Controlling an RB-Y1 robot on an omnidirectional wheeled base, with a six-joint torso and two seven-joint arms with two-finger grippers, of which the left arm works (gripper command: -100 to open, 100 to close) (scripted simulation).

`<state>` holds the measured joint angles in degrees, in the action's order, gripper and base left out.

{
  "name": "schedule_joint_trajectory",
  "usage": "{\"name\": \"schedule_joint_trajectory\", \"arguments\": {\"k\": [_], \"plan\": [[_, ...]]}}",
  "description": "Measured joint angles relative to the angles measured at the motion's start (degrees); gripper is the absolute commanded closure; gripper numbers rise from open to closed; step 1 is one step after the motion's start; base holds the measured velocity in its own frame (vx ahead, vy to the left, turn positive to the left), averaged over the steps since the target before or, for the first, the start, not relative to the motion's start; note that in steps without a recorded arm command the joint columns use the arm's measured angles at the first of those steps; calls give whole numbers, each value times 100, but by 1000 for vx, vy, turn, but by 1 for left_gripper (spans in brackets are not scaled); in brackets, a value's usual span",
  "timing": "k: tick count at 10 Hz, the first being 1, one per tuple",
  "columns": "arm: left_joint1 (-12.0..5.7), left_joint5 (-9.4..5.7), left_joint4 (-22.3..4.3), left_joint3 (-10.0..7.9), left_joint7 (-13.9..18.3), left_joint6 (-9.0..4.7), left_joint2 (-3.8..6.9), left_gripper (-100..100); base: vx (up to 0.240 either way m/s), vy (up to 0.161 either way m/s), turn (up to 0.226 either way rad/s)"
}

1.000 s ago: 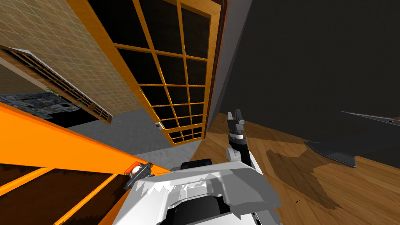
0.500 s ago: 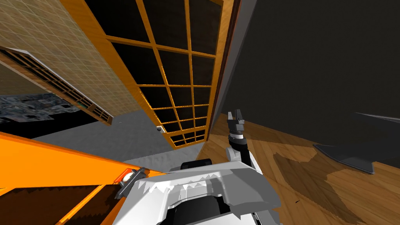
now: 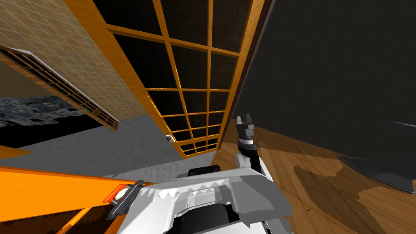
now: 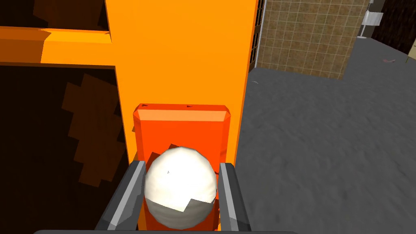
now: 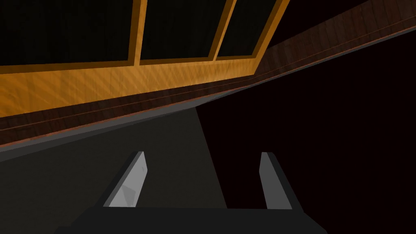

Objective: Push the door open

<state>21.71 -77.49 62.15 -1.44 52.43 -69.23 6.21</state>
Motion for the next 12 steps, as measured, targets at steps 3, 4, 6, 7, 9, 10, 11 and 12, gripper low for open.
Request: {"name": "schedule_joint_trajectory", "arguments": {"k": [3,4,6,7,9,10,11,12], "plan": [[-27,-110,-126,-145,21,-111,8,100,93,123,-54],[-54,-227,-142,-235,-38,-180,-38,100,-10,206,-201],[-177,-392,-228,-379,-132,-361,-99,100,-13,184,-171],[-250,-490,-275,-472,-185,-465,-127,100,-11,215,-187],[-344,-710,-269,-675,-329,-622,-156,100,-8,147,-115],[-392,-769,-300,-744,-372,-697,-160,100,-25,131,-164],[-498,-845,-436,-829,-372,-817,-188,100,-24,151,-203],[-507,-958,-411,-916,-436,-900,-243,100,-8,182,-166]]}}
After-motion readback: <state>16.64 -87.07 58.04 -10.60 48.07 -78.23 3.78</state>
